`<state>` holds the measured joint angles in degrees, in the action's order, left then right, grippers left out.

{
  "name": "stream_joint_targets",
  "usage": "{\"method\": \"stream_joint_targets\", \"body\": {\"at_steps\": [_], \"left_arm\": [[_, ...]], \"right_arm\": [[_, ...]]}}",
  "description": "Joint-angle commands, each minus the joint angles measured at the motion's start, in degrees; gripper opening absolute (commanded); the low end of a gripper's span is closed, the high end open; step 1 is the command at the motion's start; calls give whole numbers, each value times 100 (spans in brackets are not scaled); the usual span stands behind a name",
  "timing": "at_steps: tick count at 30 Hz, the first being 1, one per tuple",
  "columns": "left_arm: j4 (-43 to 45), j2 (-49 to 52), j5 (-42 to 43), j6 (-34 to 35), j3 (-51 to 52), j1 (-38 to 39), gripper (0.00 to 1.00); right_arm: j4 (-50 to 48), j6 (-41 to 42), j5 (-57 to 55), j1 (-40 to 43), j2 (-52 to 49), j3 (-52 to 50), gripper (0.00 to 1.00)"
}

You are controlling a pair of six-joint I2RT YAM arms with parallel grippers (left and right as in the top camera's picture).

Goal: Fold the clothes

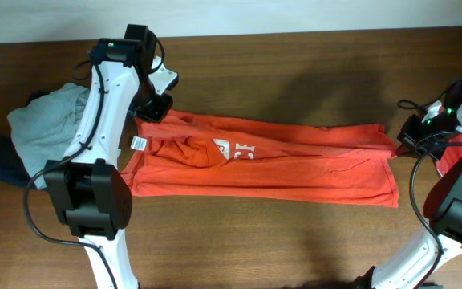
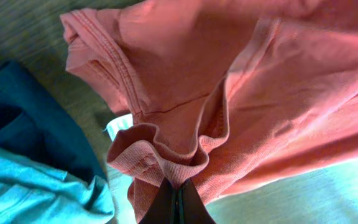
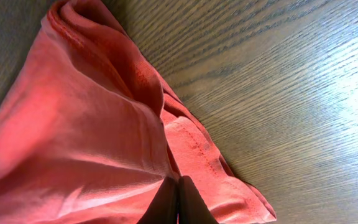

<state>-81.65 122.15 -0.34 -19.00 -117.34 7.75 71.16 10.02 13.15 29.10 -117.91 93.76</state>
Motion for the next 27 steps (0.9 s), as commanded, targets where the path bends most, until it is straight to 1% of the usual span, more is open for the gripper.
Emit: {"method": "stream_joint_targets", "body": {"at_steps": [1,3,7,11,13,14,16,17,18,19,20,21,23,27], "left_arm": [[-109,-57,-166,-151,-26,-11,1],[-149,-57,-166,-155,-26,-9,3],[-313,-57,-164,-389,-26,-9,3],[-389,-57,-162,-389,-26,-9,5],[-426,-57,-162,-387,-26,-2,15],[-459,-57,-160,-387,-26,-2,28],[-503,-57,-160,-387,-26,-4,45],[-544,-57,-162,-387,-26,-4,62],[-564,-57,-164,-387,-26,-4,66],[-562,-57,-254,-387,-26,-4,68],[-560,-57,-321,-387,-26,-4,69],[-538,-57,-387,-385,-26,-4,70],[-404,-57,-315,-378,-26,-4,73],[66,-55,511,-376,-15,-4,75]], "right_arm": [[46,-76,-273,-9,138,87,4],[76,-76,-352,-9,138,87,4],[94,-79,-350,-9,138,87,4],[138,-79,-352,-9,138,87,4],[173,-79,-352,-9,138,87,5],[195,-79,-352,-9,138,87,9],[214,-79,-352,-9,138,87,10],[216,-79,-352,-9,138,87,16],[216,-79,-354,-9,138,87,19],[219,-79,-352,-9,138,87,37],[221,-79,-352,-9,138,87,47],[219,-76,-352,-9,138,87,52],[201,-76,-345,-9,138,87,56],[79,-81,-212,-15,138,87,58]]}}
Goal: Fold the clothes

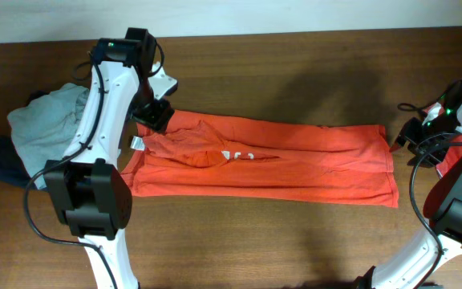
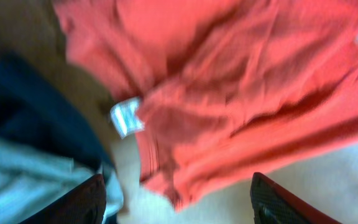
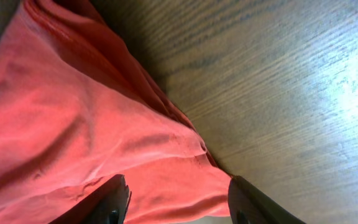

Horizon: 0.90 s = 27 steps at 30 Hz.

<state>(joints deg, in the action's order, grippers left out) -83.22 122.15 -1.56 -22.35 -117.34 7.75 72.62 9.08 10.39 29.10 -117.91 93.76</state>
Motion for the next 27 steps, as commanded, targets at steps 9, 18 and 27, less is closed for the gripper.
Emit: {"method": "stream_joint_targets", "body": {"at_steps": [9,18,27], "left_arm": [[835,4,1040,39,501,2,75],[2693,9,1794,35,1790,208,75],[3748,11,1648,-31,2337,654,71]], "right_arm": [[-184,-951,1602,-20,138,87,58],[-254,-951,1598,-20,136,87,59],[-256,-951,1596,-20,136,87,59]]}}
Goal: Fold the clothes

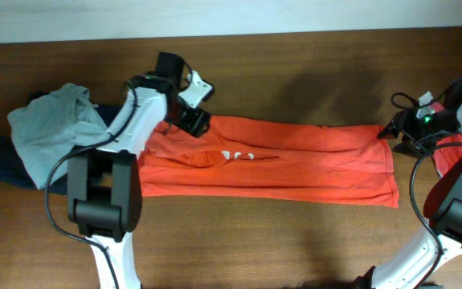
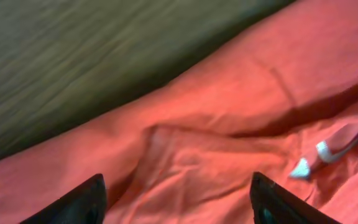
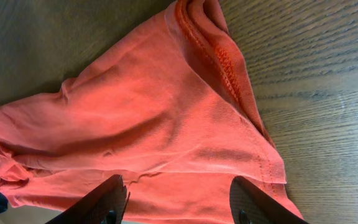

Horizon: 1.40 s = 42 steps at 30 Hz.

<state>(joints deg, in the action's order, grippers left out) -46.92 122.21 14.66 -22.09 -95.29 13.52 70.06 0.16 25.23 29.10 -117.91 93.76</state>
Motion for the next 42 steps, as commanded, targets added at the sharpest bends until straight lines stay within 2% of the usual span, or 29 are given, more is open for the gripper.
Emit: {"method": "stream_joint_targets", "body": {"at_steps": [1,7,11,21,26,31,33,36,42], "left_arm": [[190,4,-66,-55,177,103,68],[256,4,-118,-57,247,122,54],[232,4,-306,-55,247,122,52],[-72,4,-1110,90,269,94,38],[-238,4,-1150,101,304,7,32],[-175,4,-1145,101,595,-24,32],[-107,4,-1145,101,782,-24,31],[35,4,-1145,103,1054,-24,31],[105,4,-1147,105,1318,-24,29]], "right_arm": [[0,-59,105,-20,136,87,59],[-2,-59,-210,-13,109,85,59],[-188,-280,-341,-28,13,24,61],[-1556,-597,-501,-240,-55,-529,47],[-1919,-592,-964,-468,-55,-538,41],[-2024,-597,-1403,-675,-125,-542,42],[-2039,-595,-1508,-730,-190,-544,48],[-2050,-588,-1829,-774,-315,-546,48],[-2326,-348,-2157,-761,-435,-546,12]]}}
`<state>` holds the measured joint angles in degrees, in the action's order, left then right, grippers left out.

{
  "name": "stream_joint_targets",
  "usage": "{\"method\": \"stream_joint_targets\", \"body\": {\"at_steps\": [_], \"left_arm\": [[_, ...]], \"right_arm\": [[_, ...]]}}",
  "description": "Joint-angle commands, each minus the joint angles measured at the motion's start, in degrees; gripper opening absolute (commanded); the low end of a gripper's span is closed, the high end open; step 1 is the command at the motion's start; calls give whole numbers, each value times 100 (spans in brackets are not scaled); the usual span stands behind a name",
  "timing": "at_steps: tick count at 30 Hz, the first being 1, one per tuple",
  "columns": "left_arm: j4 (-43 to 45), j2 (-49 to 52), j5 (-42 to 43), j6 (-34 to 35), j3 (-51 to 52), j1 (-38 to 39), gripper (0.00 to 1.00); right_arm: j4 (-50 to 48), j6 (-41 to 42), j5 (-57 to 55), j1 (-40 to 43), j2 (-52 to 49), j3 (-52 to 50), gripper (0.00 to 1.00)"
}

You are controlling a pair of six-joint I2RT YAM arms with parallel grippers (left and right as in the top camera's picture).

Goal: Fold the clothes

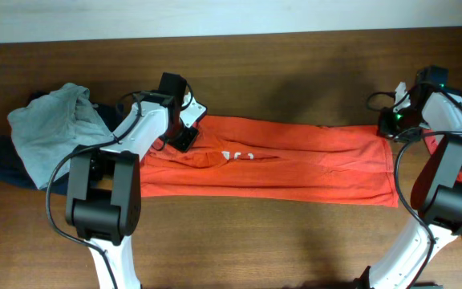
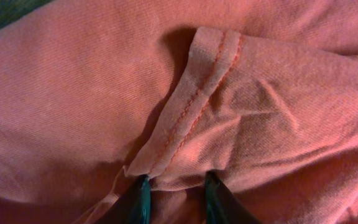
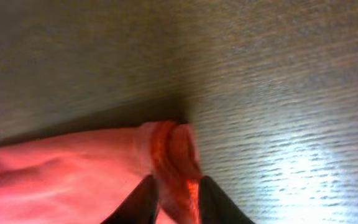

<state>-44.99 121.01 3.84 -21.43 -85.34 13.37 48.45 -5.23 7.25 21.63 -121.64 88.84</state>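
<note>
An orange shirt (image 1: pixel 295 164) lies on the table as a long flat band. My left gripper (image 1: pixel 184 132) is down on its upper left part. In the left wrist view that gripper (image 2: pixel 174 186) is open, its fingers narrowed to either side of a fold with a stitched hem (image 2: pixel 197 106). My right gripper (image 1: pixel 389 126) is at the shirt's upper right corner. In the right wrist view it (image 3: pixel 176 190) is open, and the rolled orange edge (image 3: pixel 173 149) fills the gap between its fingers.
A grey garment (image 1: pixel 50 128) lies heaped on a dark navy one (image 1: pixel 2 164) at the table's left end. Red cloth shows at the right edge. Brown wooden table (image 1: pixel 295 72) runs behind and in front of the shirt.
The left gripper has come down from the shirt's upper edge onto the cloth, its fingers narrowed round a hem fold. The right gripper has moved to the upper right corner and narrowed round the rolled edge.
Both grippers were shut on the shirt's two ends, holding its upper layer up. Then both were open and the shirt lay flat. The left then hung wide open over the upper left edge, the right over the right end. Now each straddles a fold.
</note>
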Motion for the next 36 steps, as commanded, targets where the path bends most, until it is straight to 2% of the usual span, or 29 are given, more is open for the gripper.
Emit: {"method": "stream_joint_targets", "body": {"at_steps": [1,6,13,20,24,27,29,31,33,36], "left_arm": [[-87,125,-68,39,339,-9,29],[-90,125,-68,39,404,-9,28],[-85,125,-68,39,485,-9,28],[-70,125,-68,39,485,-42,27],[-57,125,-68,39,485,-46,27],[-66,125,-68,39,485,-46,27],[-63,125,-68,39,485,-46,27],[-66,125,-66,39,485,-46,27],[-66,125,-66,39,485,-46,27],[-66,125,-68,39,485,-46,27]], "right_arm": [[-236,275,-363,-11,-61,-55,8],[-503,726,-306,92,-61,-55,6],[-673,876,-129,385,-61,-55,8],[-767,848,352,857,-61,-55,24],[-752,839,870,970,-57,-52,15],[-601,-66,2133,944,-44,-44,33],[-365,-190,2050,796,-46,-44,43],[-229,-516,1941,640,-46,-44,47],[-221,-520,1563,507,-46,-44,47],[-404,-17,640,341,-46,-44,46]]}}
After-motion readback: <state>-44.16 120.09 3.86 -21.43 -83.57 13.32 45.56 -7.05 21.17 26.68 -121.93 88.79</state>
